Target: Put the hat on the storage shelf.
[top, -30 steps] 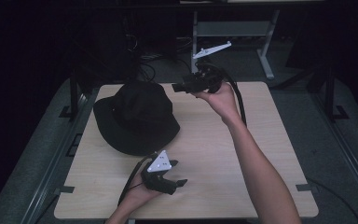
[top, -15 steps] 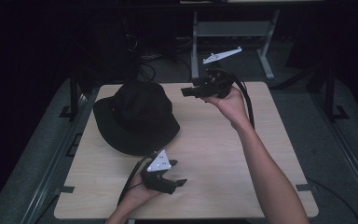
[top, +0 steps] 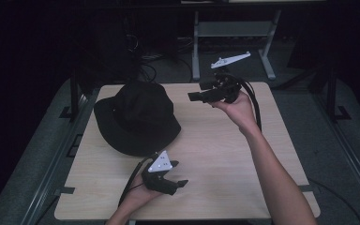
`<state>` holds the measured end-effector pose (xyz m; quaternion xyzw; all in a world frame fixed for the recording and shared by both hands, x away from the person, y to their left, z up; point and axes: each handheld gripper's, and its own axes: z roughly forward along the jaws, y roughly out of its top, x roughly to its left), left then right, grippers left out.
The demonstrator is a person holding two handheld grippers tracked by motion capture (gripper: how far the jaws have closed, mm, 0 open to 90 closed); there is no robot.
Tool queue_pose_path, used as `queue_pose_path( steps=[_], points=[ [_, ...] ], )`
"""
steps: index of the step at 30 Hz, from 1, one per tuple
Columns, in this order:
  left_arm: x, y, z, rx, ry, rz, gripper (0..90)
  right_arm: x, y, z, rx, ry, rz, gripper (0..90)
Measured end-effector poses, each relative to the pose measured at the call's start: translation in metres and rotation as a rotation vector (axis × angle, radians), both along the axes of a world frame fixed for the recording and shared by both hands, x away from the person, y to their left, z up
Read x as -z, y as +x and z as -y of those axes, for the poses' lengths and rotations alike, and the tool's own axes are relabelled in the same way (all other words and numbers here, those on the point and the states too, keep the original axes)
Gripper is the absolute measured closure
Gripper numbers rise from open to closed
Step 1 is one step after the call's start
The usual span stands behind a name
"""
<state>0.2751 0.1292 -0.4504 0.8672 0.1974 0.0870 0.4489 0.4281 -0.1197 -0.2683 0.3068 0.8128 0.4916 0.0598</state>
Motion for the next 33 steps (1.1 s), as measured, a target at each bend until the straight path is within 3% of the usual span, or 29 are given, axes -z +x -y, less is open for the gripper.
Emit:
queue_pose_path(
  steps=[33],
  points=[
    [0.001, 0.001, -0.001, -0.006, 0.002, 0.002, 25.4, 0.031, -0.017, 0.041, 0.041, 0.007, -0.060, 25.6]
  ],
)
